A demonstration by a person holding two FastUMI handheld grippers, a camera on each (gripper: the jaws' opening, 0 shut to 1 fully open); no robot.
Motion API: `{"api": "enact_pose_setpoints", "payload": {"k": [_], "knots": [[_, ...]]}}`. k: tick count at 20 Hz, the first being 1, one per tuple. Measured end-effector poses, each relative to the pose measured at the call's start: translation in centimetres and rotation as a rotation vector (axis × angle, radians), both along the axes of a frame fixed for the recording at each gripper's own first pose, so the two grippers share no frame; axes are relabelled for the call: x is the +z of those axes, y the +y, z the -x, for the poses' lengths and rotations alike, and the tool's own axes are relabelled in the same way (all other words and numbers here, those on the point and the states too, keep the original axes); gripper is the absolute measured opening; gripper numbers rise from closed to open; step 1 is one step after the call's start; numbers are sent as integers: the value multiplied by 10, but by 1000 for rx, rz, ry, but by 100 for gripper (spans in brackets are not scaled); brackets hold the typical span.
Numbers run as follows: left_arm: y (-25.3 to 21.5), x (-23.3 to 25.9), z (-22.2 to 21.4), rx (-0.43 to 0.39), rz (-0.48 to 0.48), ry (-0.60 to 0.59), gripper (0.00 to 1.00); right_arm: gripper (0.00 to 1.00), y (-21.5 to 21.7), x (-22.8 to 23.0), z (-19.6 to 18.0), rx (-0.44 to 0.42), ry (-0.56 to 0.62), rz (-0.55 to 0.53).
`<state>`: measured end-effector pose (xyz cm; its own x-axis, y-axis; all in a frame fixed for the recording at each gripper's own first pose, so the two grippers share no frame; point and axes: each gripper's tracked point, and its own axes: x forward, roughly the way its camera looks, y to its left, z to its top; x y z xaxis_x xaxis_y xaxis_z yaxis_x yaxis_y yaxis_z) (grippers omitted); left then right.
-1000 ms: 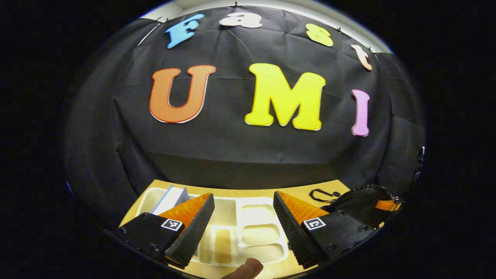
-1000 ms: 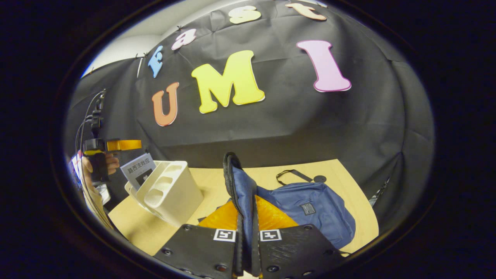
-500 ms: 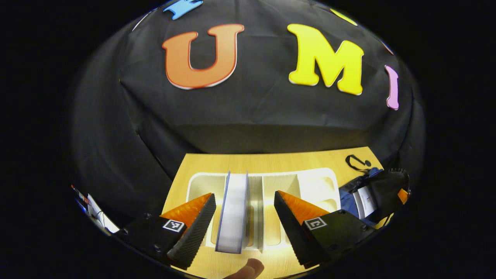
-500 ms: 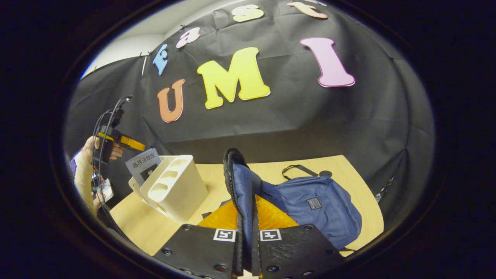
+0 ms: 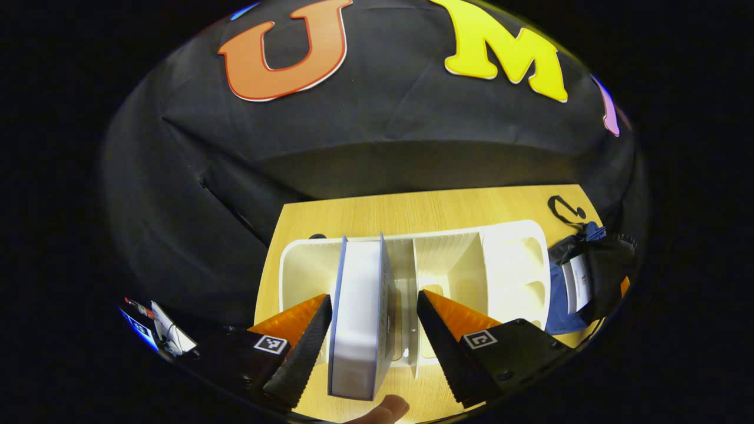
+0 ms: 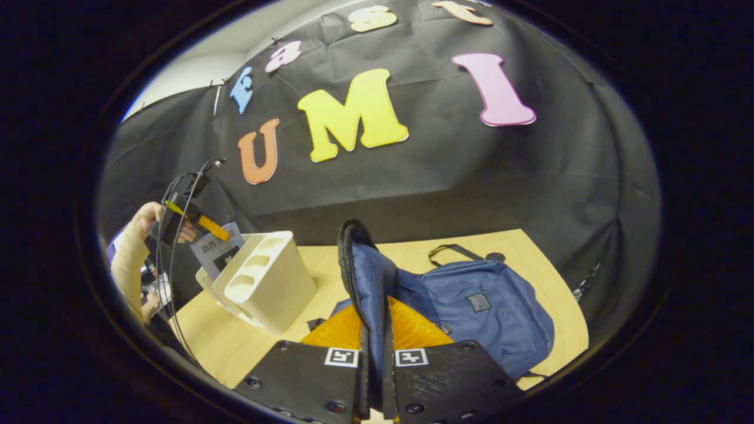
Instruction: Open the schoolbag, grab two books from the bookshelf and put them into the schoolbag.
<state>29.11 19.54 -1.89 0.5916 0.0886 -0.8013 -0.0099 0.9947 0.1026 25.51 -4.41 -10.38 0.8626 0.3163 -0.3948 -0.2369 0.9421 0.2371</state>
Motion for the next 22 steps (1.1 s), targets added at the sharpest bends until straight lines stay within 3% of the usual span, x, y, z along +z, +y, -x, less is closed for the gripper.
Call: {"api": "enact_pose_setpoints", "payload": {"k": [3,5,7,8,10,14,19,20,22], "knots": [[13,3,8,8,-78,77,88,8,3,-3,0,10,-9,15],[9,5,15,16,-76,133,82,8,5,-5,1,17,-15,9],[5,-1,20,15,-47,171,73,8,4,-7,3,22,-20,5],[-2,-4,23,10,-15,189,60,8,3,-9,2,22,-18,1],[-8,-5,28,29,23,203,50,8,-1,-9,3,21,-18,-10],[-19,-8,19,27,70,137,45,8,-14,-8,1,2,-18,-29],[-17,-1,29,45,47,138,43,8,-12,-10,1,4,-22,-48],[-16,1,29,37,49,126,39,8,-13,-12,1,3,-19,-47],[-12,11,24,15,26,76,46,8,-14,-11,0,-5,-19,-44]]}}
